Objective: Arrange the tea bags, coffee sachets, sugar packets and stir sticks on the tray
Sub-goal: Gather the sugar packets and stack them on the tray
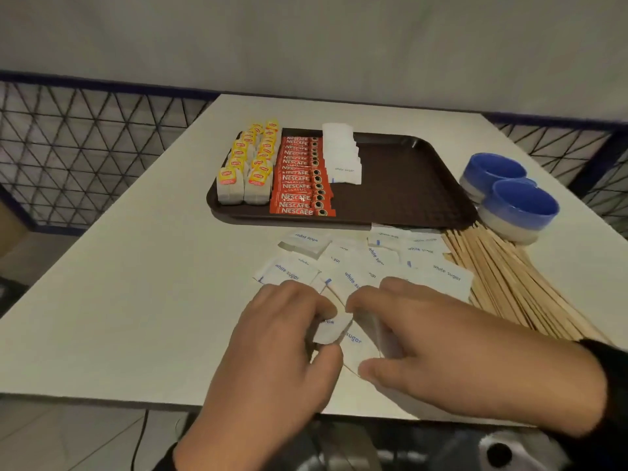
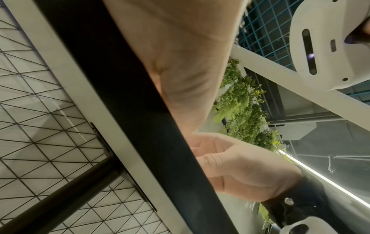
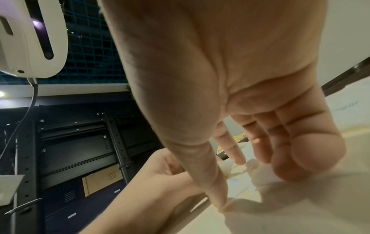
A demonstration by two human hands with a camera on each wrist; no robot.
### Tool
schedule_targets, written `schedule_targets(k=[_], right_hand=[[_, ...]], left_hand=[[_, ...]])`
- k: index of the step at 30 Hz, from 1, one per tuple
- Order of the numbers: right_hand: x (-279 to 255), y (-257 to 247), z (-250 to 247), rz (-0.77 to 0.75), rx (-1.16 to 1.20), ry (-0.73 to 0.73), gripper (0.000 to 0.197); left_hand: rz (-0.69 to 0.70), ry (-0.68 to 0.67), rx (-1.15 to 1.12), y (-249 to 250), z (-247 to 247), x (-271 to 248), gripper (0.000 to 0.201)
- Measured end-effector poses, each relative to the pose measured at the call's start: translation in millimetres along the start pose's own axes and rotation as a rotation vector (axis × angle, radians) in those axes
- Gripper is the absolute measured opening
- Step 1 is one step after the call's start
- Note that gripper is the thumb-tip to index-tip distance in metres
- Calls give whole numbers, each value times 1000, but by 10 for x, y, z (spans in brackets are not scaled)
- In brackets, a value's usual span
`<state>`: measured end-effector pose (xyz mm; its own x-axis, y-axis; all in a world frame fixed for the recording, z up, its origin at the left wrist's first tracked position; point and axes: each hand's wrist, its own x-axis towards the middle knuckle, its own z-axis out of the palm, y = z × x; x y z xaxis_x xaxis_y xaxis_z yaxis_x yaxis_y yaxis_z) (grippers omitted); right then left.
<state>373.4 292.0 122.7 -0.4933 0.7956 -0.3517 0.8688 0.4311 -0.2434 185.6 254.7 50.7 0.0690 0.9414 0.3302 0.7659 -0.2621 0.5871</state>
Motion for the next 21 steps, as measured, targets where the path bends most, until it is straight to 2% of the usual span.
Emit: schedule_targets(k=[3, 6, 9, 11, 15, 20, 21], right_hand=[[-8, -80, 100, -15, 32, 73, 45], [-24, -126, 168, 7, 50, 131, 47], [-66, -127, 202, 9, 38, 164, 45], [-106, -134, 227, -24, 15, 177, 39], [-201, -177, 228, -107, -83, 127, 41], [-254, -182, 325, -198, -195, 68, 75], [-256, -195, 341, -187, -215, 56, 75]], left_hand=[[6, 62, -48, 3, 6, -9, 17], [-13, 228, -203, 6, -39, -28, 13], [-171, 381, -506, 6, -138, -27, 15], [-285, 434, -734, 3, -179, -22, 13], [-367, 428, -921, 91, -223, -1, 26], [-401, 375, -974, 97, -257, 9, 36], [-412, 361, -987, 85, -269, 7, 38]])
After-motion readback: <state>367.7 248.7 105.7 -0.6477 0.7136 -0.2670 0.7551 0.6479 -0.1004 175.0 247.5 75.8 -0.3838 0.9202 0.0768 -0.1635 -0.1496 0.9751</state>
